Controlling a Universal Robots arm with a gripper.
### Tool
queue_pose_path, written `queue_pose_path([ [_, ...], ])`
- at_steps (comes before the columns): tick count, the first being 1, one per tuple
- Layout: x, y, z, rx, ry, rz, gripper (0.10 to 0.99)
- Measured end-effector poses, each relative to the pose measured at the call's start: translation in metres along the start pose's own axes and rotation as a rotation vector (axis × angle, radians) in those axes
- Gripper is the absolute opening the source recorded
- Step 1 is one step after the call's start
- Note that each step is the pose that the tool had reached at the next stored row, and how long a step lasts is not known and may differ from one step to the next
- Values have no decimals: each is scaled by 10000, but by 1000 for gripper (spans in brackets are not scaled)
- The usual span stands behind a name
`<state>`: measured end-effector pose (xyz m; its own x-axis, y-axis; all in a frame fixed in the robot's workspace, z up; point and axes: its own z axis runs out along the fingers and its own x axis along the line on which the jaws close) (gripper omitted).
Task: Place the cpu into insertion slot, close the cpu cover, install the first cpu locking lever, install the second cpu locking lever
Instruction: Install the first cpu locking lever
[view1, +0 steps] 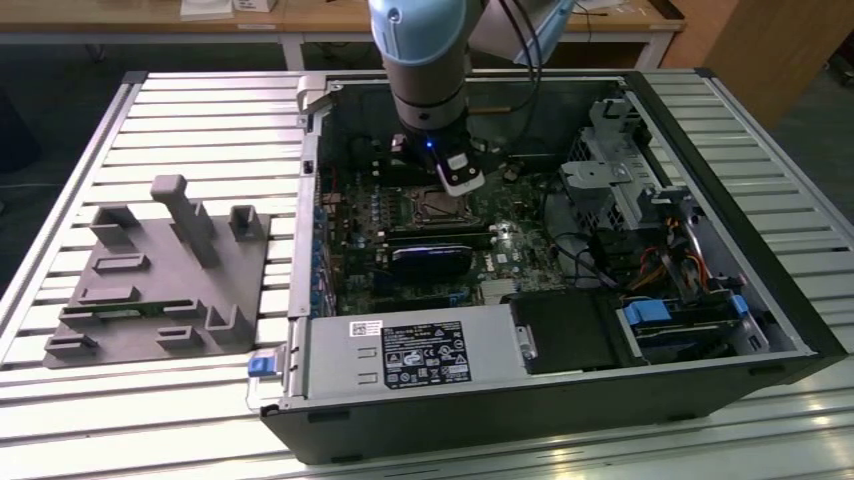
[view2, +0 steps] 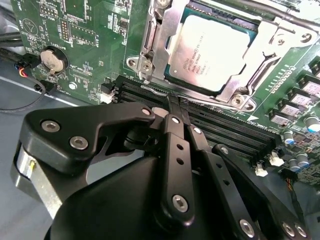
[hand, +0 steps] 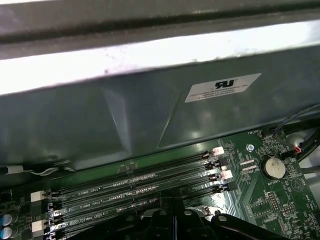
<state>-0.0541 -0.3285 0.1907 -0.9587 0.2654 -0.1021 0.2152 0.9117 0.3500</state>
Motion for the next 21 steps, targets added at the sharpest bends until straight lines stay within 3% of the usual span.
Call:
queue_pose_path([
  [16,-5,-54,38,8,-5,-7,106],
  [21,-7,-57,40,-59,7,4,106],
])
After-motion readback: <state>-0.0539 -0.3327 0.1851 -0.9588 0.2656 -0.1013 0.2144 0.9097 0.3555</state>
